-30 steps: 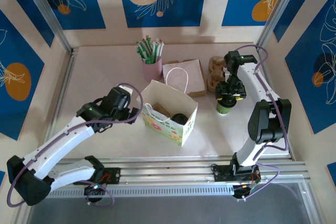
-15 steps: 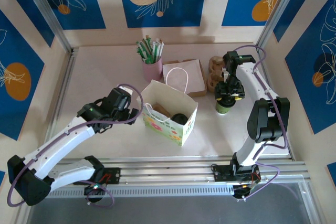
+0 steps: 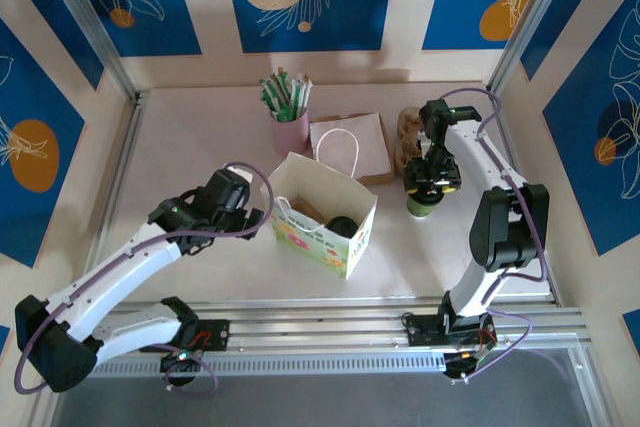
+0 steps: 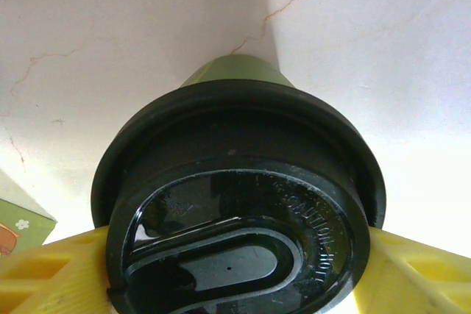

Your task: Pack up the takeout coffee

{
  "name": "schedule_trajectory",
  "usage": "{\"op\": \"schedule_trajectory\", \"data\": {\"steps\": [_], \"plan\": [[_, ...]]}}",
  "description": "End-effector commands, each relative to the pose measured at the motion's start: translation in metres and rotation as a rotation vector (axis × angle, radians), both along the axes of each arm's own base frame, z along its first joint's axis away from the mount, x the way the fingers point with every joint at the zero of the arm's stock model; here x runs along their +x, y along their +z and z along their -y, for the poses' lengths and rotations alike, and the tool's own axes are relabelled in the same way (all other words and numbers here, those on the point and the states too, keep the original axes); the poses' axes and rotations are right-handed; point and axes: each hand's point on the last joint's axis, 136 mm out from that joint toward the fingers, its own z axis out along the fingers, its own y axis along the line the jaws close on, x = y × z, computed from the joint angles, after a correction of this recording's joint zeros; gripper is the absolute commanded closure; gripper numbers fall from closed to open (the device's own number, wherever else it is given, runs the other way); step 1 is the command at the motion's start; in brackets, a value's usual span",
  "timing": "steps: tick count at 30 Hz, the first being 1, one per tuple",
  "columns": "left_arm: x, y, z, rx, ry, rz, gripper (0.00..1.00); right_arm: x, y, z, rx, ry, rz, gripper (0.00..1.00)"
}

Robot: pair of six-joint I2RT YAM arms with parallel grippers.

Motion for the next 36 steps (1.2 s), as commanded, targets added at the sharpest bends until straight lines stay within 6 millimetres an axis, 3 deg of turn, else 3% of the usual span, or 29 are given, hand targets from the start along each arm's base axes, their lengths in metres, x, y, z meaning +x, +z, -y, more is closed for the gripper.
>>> {"op": "schedule_trajectory", "data": {"steps": [1,18,36], "plan": [[-0.001,0.002,-0.006,0.013,0.007,0.014,0.00,-0.012,-0.010,-0.011,0.046,0.011,-0.052,0.31],[0.001,0.004,-0.007,0.019,0.012,0.024,0.00,-0.037,0.024,-0.033,0.042,0.089,-0.004,0.33],[0.002,0.045,-0.011,-0.072,0.040,0.155,0.00,-0.054,0.079,-0.060,0.043,0.199,0.051,0.34]]}}
